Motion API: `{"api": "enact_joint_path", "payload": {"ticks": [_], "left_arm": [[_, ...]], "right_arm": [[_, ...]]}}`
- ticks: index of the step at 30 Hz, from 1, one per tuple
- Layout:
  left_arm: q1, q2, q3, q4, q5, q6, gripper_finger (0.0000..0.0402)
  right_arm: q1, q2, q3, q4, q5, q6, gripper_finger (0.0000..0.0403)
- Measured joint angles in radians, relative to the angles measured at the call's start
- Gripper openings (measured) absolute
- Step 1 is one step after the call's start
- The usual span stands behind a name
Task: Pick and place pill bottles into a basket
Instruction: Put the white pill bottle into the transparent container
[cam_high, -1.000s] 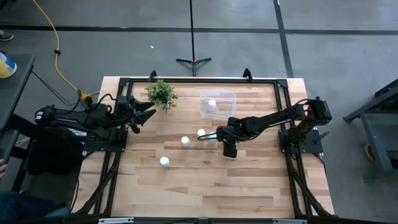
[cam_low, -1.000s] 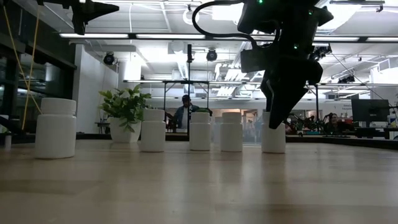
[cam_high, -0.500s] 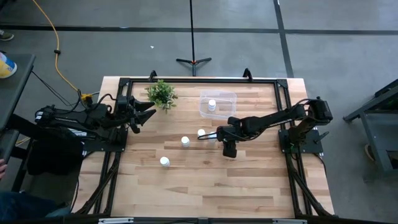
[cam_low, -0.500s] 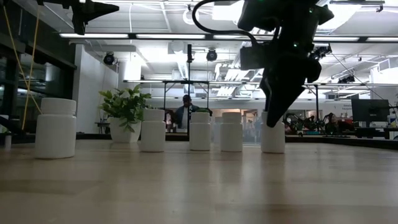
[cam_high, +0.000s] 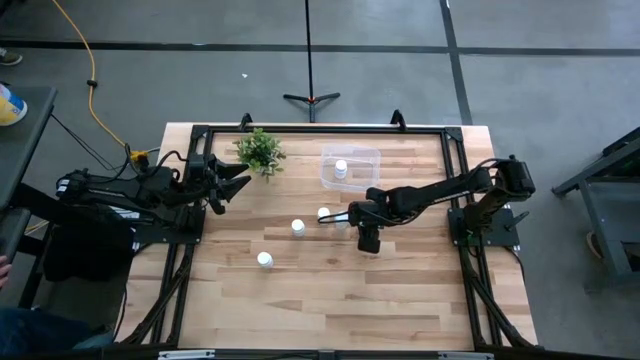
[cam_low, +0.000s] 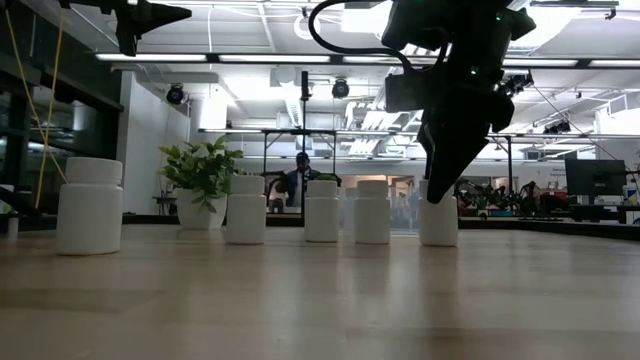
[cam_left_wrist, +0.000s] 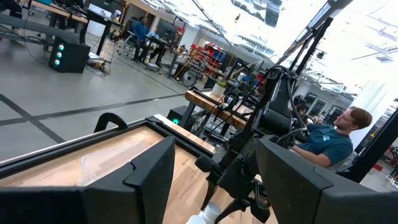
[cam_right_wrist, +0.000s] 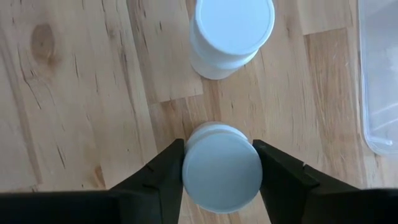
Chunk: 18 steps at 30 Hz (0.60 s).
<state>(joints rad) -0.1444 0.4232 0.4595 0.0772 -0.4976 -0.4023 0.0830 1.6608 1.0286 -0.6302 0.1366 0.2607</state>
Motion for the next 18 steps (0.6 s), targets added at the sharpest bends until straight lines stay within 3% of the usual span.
{"api": "enact_joint_path", "payload": {"ticks": [18], "left_arm": [[0.000, 0.000, 0.000, -0.001, 0.000, 0.000, 0.0260]], "right_arm": [[0.000, -0.074, -0.004, -0.044, -0.042, 0.026, 0.0165]]}}
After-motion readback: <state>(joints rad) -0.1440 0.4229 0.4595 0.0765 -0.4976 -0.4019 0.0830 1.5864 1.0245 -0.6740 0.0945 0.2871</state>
